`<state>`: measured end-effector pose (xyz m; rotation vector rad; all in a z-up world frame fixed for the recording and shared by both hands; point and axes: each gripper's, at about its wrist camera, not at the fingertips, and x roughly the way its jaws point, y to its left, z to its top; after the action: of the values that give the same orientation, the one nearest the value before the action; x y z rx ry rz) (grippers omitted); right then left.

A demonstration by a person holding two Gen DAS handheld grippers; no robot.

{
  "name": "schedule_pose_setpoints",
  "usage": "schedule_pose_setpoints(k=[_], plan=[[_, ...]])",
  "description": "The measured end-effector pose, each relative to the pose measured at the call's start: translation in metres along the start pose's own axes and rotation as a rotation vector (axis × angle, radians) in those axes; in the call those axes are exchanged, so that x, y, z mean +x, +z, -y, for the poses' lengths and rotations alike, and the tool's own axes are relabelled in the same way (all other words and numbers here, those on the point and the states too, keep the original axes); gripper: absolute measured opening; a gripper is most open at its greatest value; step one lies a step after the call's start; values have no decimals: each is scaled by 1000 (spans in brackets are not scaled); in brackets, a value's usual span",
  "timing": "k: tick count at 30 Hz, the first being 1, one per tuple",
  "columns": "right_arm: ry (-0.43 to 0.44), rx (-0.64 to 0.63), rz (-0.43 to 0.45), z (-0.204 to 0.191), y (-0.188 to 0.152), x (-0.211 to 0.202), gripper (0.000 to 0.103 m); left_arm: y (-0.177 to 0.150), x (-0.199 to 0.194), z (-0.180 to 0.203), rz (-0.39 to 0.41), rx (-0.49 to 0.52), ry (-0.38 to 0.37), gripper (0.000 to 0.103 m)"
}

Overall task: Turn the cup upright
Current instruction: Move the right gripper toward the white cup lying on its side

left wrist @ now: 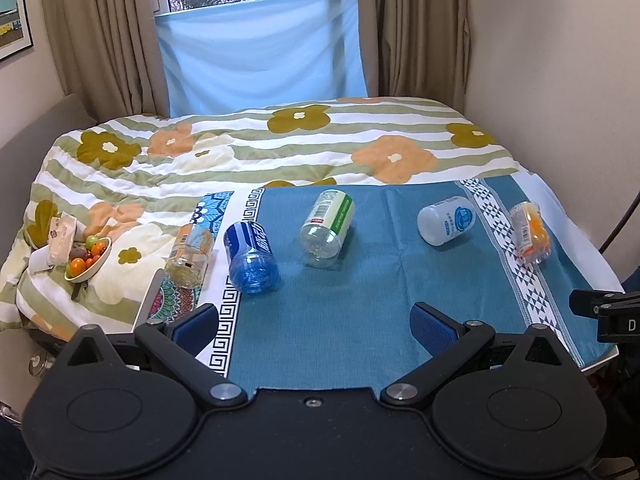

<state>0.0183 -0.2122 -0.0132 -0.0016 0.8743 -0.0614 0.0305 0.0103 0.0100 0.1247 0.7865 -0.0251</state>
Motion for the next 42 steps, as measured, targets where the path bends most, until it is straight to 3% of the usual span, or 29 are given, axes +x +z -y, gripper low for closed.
schedule_pose_setpoints(k=[13,23,34,42], plan=[[54,61,-50,-11,47,67,103,5,30,-25,-53,-19,29,103],[39,158,-67,-24,94,135,103,6,65,-40,-130,-21,23,103],[21,383,-166,-15,124,210,103,18,105,-41,-173,13,-21,103],[58,707,-247,6,120,253,103,23,128,-44,-210,37,-59,103]])
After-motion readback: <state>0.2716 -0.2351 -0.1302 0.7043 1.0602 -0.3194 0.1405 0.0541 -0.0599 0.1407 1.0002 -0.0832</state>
